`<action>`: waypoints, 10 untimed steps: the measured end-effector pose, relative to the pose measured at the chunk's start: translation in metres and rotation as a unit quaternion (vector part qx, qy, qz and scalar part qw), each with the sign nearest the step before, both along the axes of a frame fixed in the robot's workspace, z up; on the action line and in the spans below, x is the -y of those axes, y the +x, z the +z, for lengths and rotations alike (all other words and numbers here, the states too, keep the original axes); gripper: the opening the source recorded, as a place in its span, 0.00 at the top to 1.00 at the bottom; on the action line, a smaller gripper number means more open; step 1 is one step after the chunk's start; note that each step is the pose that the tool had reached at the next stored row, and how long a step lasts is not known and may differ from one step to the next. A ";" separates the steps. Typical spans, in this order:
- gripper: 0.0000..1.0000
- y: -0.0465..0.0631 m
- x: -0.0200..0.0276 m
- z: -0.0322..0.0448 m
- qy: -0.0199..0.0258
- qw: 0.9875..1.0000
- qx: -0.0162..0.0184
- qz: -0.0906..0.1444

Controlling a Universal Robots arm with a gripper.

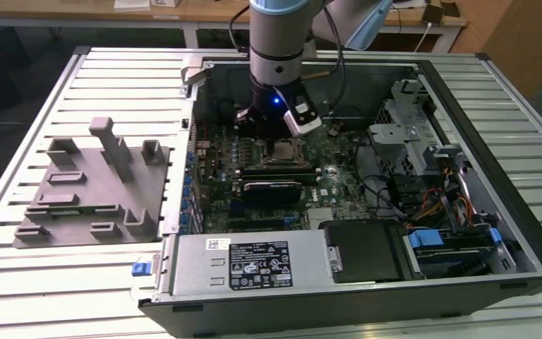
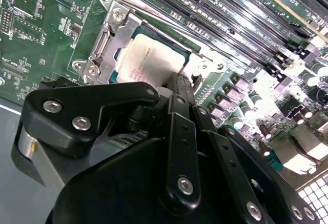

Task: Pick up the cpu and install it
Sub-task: 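Close the cpu cover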

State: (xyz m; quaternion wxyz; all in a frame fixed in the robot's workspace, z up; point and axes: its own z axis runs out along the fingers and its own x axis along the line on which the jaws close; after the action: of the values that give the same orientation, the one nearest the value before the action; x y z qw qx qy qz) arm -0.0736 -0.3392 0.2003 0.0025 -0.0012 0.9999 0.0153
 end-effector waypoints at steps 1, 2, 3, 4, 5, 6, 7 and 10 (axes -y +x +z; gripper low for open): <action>0.89 0.000 0.0000 0.0000 0.000 1.000 0.000 0.000; 0.89 0.001 0.0000 0.0000 0.000 1.000 0.000 0.000; 0.89 0.001 0.0000 0.0000 0.000 1.000 0.000 0.000; 0.89 0.002 0.0000 0.0000 0.000 1.000 0.000 0.000; 0.89 0.002 0.0000 0.0000 0.000 1.000 0.000 0.000; 0.89 0.002 0.0000 0.0000 0.000 1.000 0.000 0.000; 0.89 0.002 0.0000 0.0001 0.000 1.000 0.000 0.000; 0.89 0.002 -0.0001 0.0016 0.000 1.000 0.000 0.000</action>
State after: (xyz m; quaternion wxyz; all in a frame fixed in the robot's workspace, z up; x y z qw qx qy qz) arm -0.0711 -0.3391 0.2019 0.0025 -0.0016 0.9999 0.0154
